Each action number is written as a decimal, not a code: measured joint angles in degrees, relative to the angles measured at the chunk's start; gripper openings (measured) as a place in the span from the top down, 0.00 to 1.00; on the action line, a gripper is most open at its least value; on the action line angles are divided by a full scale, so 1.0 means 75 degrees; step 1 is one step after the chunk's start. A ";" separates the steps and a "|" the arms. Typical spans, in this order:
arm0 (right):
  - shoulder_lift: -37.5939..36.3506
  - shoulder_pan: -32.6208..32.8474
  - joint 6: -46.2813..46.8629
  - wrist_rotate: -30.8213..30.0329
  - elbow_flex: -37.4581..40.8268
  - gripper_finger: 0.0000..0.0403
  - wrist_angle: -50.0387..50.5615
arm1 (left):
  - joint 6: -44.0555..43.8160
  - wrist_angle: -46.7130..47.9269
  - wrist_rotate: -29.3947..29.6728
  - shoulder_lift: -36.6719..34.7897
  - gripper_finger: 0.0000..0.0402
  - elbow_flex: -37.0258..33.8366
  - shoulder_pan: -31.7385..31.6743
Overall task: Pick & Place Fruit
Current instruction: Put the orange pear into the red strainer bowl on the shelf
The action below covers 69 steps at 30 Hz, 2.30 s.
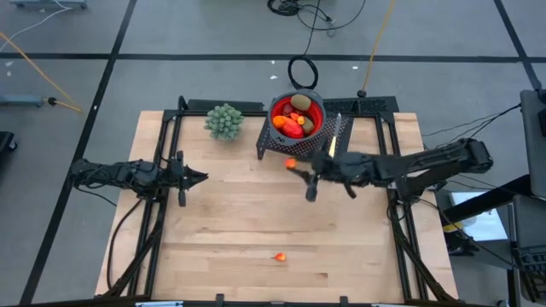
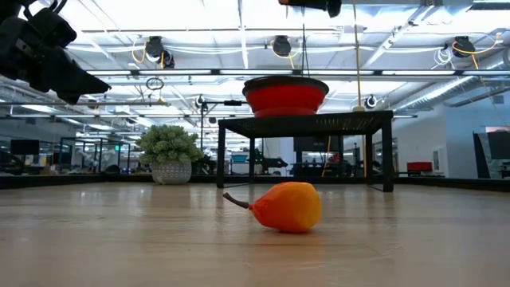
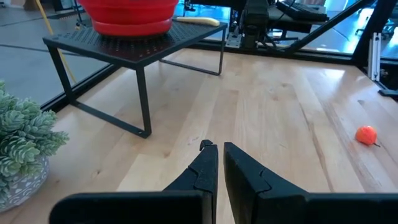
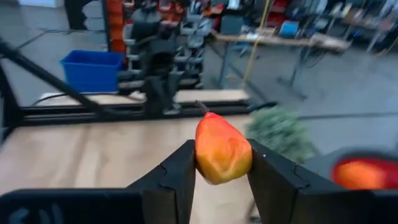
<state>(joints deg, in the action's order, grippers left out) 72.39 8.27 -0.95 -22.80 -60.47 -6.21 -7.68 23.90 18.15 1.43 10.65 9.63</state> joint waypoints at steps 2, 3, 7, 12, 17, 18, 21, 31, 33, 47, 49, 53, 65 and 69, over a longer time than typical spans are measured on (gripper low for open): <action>-0.0178 -0.0177 -0.0527 0.0001 0.0000 0.70 -0.0002 | 0.0000 -0.0064 0.0000 0.0002 0.94 -0.0002 -0.0001; -0.0252 -0.0261 -0.0811 0.0004 0.0000 0.70 0.0001 | -0.0001 -0.0074 -0.0002 0.0003 0.94 -0.0002 -0.0002; -0.0423 -0.0652 -0.1775 0.0010 0.0000 0.70 -0.0125 | -0.0136 -0.0143 -0.0002 0.0003 0.94 -0.0002 -0.0002; -0.0453 -0.1161 -0.2682 0.0004 0.0000 0.70 -0.0389 | -0.0358 -0.0161 0.0000 0.0000 0.94 -0.0002 0.0000; -0.0451 -0.1624 -0.3385 -0.0649 0.0000 0.69 -0.0436 | -0.0460 -0.0172 0.0000 0.0003 0.94 -0.0002 -0.0002; -0.0451 -0.1692 -0.3561 -0.0793 0.0000 0.69 -0.0439 | -0.0466 -0.0180 0.0015 0.0001 0.94 -0.0002 -0.0003; -0.0451 -0.1877 -0.4111 -0.1037 0.0000 0.69 -0.0452 | -0.0466 -0.0193 0.0029 0.0002 0.94 -0.0001 -0.0002; -0.0448 -0.2200 -0.4972 -0.1189 0.0000 0.69 -0.0475 | -0.0465 -0.0193 0.0052 0.0002 0.94 -0.0002 -0.0003; -0.0448 -0.2209 -0.4972 -0.1188 0.0000 0.69 -0.0480 | -0.0466 -0.0193 0.0052 0.0003 0.94 -0.0002 -0.0002; -0.0451 -0.2675 -0.0101 -0.0643 -0.0003 0.69 -0.0569 | -0.0463 -0.0193 0.0055 0.0003 0.94 -0.0002 -0.0003; -0.0449 -0.2878 0.0840 -0.0069 -0.0003 0.69 -0.0672 | -0.0463 -0.0193 0.0055 0.0001 0.94 -0.0001 -0.0001; -0.0451 -0.3330 0.2690 0.1352 -0.0003 0.69 -0.0906 | -0.0463 -0.0193 0.0055 0.0002 0.94 -0.0002 -0.0002; -0.0451 -0.4269 0.5881 0.6562 -0.0003 0.69 -0.2502 | -0.0336 -0.0190 0.0055 0.0001 0.94 -0.0002 -0.0001; -0.0451 -0.4307 0.6126 0.7544 -0.0003 0.69 -0.3643 | -0.0211 -0.0190 0.0055 0.0000 0.94 -0.0002 -0.0002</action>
<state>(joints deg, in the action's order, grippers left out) 69.01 -24.03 44.99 33.78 -60.49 -33.53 -9.27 22.48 18.57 1.43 10.63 9.62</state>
